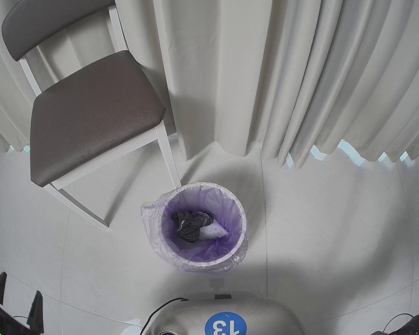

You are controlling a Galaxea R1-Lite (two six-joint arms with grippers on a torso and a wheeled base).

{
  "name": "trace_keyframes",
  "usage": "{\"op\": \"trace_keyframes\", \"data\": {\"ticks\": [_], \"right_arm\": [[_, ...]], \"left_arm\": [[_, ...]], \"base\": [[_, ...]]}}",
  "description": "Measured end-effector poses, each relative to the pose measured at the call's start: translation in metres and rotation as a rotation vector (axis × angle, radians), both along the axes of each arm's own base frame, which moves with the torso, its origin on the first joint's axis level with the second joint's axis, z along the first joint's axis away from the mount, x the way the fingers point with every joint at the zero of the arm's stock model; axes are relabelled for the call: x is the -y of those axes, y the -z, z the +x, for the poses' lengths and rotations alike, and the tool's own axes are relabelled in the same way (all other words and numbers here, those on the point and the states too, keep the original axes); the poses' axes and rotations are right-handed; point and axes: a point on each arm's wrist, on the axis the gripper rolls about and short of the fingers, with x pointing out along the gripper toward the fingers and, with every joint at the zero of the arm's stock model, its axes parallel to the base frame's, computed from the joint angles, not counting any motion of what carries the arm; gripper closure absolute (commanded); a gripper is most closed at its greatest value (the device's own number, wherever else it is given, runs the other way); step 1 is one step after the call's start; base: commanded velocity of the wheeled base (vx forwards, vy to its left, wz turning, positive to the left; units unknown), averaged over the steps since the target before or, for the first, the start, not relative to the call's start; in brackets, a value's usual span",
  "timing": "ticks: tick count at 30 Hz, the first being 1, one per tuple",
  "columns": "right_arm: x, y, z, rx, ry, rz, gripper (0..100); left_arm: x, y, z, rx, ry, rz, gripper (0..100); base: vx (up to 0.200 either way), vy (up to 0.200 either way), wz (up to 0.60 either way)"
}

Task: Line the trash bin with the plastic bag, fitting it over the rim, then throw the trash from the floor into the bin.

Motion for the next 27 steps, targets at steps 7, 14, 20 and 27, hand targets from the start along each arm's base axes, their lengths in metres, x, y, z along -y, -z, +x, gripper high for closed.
{"op": "trace_keyframes", "data": {"ticks": [7, 14, 20, 27], "right_arm": [[0.0, 0.007, 0.003, 0.013, 0.005, -0.007, 0], [0.0, 0.013, 0.007, -0.05, 0.001, 0.0, 0], [0.0, 0.028, 0.017, -0.231, -0.015, 0.03, 0], [0.001, 0.04, 0.022, -0.359, -0.004, 0.078, 0]], "left_arm": [[0.001, 0.0, 0.0, -0.003, 0.033, -0.02, 0], [0.0, 0.0, 0.0, 0.001, 0.012, -0.022, 0], [0.0, 0.0, 0.0, 0.0, 0.006, -0.025, 0], [0.0, 0.0, 0.0, 0.0, 0.005, -0.025, 0]], "base": [[0.0, 0.0, 0.0], [0.0, 0.0, 0.0], [0.0, 0.0, 0.0], [0.0, 0.0, 0.0]]}}
